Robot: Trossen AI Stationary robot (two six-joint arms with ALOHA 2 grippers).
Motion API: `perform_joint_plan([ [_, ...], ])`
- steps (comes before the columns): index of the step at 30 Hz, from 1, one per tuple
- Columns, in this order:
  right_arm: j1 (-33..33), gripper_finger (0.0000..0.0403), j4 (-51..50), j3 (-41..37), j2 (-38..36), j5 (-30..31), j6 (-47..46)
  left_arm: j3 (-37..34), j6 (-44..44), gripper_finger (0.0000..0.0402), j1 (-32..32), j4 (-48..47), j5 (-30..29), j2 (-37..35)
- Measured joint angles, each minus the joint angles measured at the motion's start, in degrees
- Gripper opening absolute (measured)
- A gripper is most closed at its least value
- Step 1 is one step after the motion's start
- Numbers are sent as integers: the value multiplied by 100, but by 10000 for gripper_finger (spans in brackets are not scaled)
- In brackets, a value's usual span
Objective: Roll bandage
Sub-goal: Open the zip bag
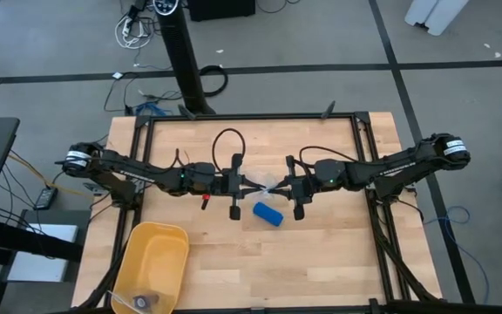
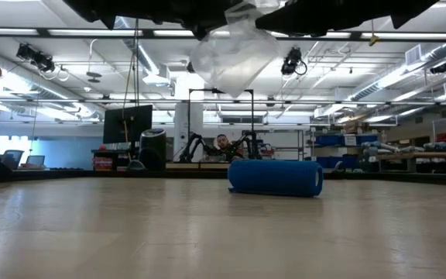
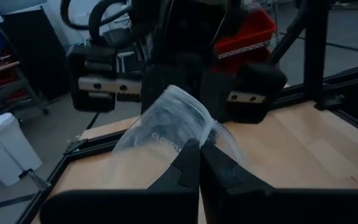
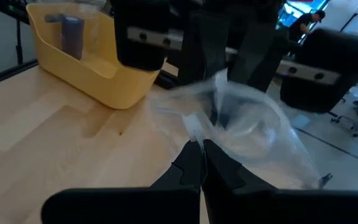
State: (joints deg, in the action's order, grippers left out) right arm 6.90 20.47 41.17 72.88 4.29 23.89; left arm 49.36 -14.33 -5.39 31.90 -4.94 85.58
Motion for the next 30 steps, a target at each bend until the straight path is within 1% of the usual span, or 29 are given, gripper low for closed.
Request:
perform_joint_plan([
  [10,0,0,-18,0,2,13,-13,0,114,4,-2,12,71,4],
  [16,0,0,-72,0,2,13,-24,-4,132,4,-2,348,68,199],
  [20,2,0,-189,0,4,25,-30,-4,155,4,0,311,31,297],
  [25,-2,0,-390,0,4,95,-147,-10,178,4,9,222,-296,297],
  [28,-1,2,-457,0,4,130,-270,-11,210,4,11,154,-350,297],
  [30,0,5,-568,0,4,299,-326,-11,236,4,11,-66,-544,295],
])
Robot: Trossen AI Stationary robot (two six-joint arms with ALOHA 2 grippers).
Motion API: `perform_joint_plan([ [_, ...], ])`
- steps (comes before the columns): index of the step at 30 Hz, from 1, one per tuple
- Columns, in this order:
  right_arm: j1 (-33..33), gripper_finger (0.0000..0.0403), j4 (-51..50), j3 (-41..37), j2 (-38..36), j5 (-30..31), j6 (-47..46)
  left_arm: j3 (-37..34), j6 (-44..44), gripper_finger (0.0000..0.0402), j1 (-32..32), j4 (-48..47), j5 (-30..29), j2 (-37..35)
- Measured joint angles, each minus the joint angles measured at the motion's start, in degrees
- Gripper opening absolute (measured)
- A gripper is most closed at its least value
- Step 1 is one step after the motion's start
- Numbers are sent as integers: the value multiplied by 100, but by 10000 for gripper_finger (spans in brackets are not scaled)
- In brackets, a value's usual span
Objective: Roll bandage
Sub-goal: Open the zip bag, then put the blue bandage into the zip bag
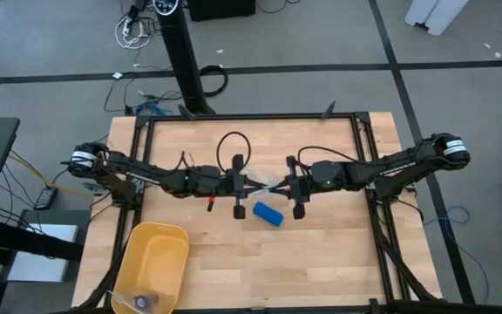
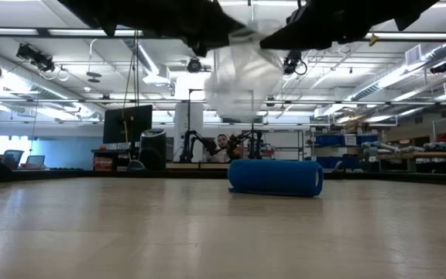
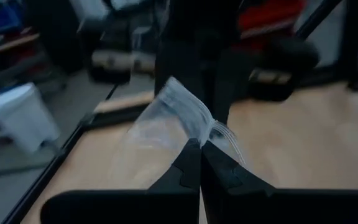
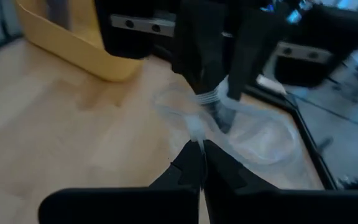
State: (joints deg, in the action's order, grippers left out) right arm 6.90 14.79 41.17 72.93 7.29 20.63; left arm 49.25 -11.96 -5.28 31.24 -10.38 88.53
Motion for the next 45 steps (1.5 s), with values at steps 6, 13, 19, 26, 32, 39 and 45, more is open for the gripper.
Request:
perform_joint_plan([
  [6,0,32,-537,0,0,749,-284,0,23,4,-7,-726,-956,2],
  [13,1,74,-931,0,-2,1093,-545,-158,17,4,-7,-1119,-2034,2],
  [19,0,106,-1115,0,-37,1372,-707,-539,11,4,0,-698,-2917,2],
  [26,11,142,-1115,0,-215,2264,-708,-636,-330,4,2,-288,-3622,0],
  [32,152,167,-1535,7,-447,1723,-1467,-638,-842,4,-57,-232,-4501,-5],
  [39,689,171,-1601,-304,141,907,-3395,-638,-866,4,-167,-262,-4664,-5],
  [45,1205,201,-883,-396,1001,1487,-4320,-638,-713,4,-191,-280,-4679,-5],
])
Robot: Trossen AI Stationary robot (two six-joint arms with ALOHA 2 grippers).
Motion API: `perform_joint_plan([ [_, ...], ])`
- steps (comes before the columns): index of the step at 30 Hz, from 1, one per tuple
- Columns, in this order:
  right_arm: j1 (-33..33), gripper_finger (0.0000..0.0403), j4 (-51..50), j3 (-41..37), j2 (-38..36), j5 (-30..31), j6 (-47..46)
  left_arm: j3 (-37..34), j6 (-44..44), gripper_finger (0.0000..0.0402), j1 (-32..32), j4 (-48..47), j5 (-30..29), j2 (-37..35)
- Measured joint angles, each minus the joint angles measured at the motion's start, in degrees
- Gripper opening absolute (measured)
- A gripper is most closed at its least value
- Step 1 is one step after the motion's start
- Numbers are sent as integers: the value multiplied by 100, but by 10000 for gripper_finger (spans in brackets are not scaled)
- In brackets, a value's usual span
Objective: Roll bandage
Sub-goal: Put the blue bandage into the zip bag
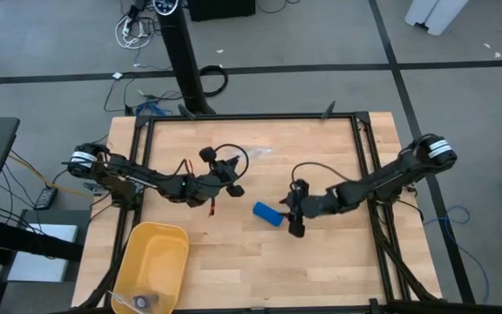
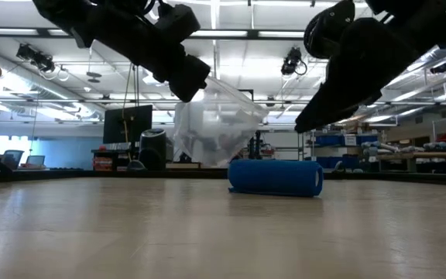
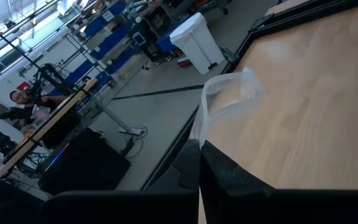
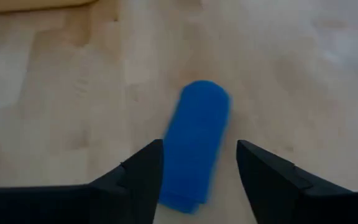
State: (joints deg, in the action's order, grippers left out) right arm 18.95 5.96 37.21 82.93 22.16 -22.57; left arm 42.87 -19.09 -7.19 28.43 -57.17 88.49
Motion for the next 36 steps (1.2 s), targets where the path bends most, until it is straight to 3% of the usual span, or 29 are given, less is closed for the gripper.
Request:
perform_joint_plan([
  [10,169,279,866,-2,1168,371,-639,0,172,4,0,-141,45,0],
  [19,172,275,901,1,1450,201,-885,1,179,4,1,-136,60,0],
  [24,170,227,902,0,1450,179,-784,2,260,4,1,-137,157,2],
  [32,167,68,1020,30,1387,295,-242,2,469,4,2,-330,190,0],
  [36,167,48,577,297,925,605,306,2,933,4,64,-568,334,0],
])
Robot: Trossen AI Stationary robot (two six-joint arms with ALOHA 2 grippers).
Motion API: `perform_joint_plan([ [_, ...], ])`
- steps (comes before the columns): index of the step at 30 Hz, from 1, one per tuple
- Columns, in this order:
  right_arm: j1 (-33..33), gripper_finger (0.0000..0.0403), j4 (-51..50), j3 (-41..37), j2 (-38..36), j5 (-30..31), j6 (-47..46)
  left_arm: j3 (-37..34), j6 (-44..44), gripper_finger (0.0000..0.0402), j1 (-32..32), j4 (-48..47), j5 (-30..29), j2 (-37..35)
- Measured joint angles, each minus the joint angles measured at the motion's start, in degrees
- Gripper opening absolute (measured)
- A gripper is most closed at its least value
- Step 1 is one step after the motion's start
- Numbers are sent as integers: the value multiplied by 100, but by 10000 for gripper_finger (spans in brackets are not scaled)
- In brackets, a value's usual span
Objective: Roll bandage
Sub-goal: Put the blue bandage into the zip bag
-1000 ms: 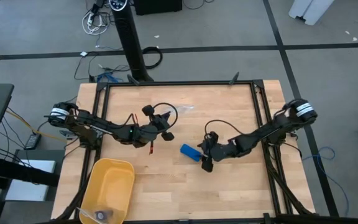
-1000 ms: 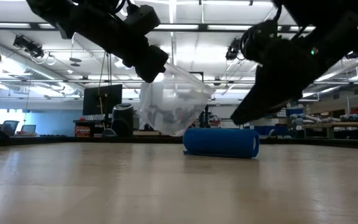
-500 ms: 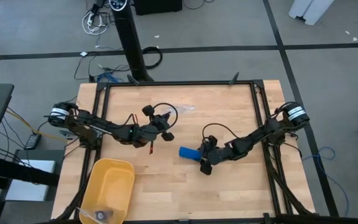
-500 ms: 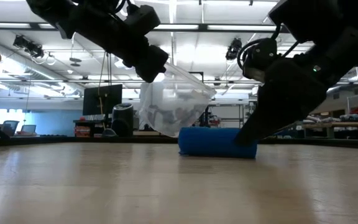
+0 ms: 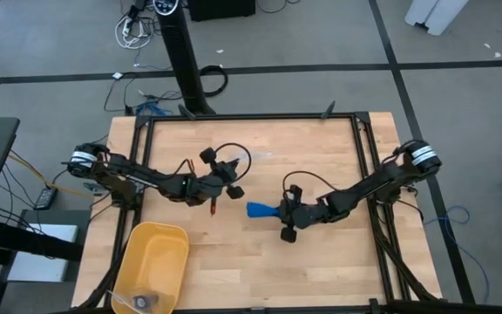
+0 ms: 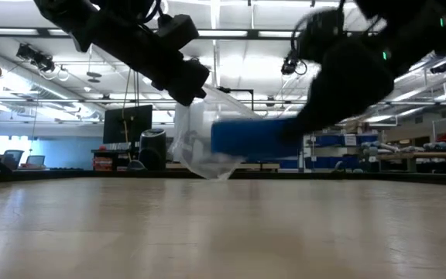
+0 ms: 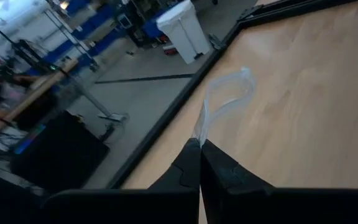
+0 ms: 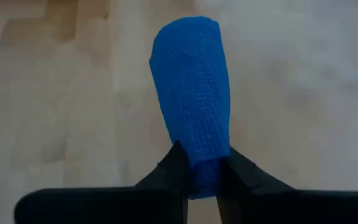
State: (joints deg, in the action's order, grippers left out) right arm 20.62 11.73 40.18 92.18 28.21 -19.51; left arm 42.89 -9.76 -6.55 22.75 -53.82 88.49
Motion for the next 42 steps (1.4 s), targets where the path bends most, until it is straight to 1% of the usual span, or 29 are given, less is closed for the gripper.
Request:
perform_joint_plan([
  [3,0,57,-1049,425,-493,523,465,0,362,4,20,-118,105,0],
  [7,0,60,-2676,1225,-969,1637,1033,0,768,4,18,-138,180,0],
  [9,-12,56,-3254,1571,-1051,2153,1346,26,1039,4,18,-146,311,2],
  [12,-76,54,-3699,1960,-1073,2699,1905,89,1433,4,18,-137,554,0],
  [16,-196,54,-3920,2135,-1073,3100,2458,186,1633,4,13,-143,605,0],
  [20,-293,54,-4077,2162,-1073,3217,2613,273,1773,4,-16,-141,615,2],
  [29,-479,54,-4737,2162,-1073,3189,2217,504,1792,4,-30,-108,836,0],
  [32,-525,54,-4840,2162,-1073,3137,2210,572,1794,4,-32,-83,961,1],
  [35,-528,54,-4860,2162,-1073,2965,2213,590,1797,4,-32,-23,955,1],
  [39,-474,54,-4956,2142,-1073,2733,2279,590,1888,4,-32,28,813,1],
  [42,-416,54,-4971,2059,-1073,2682,2379,590,1938,4,-17,43,763,1],
])
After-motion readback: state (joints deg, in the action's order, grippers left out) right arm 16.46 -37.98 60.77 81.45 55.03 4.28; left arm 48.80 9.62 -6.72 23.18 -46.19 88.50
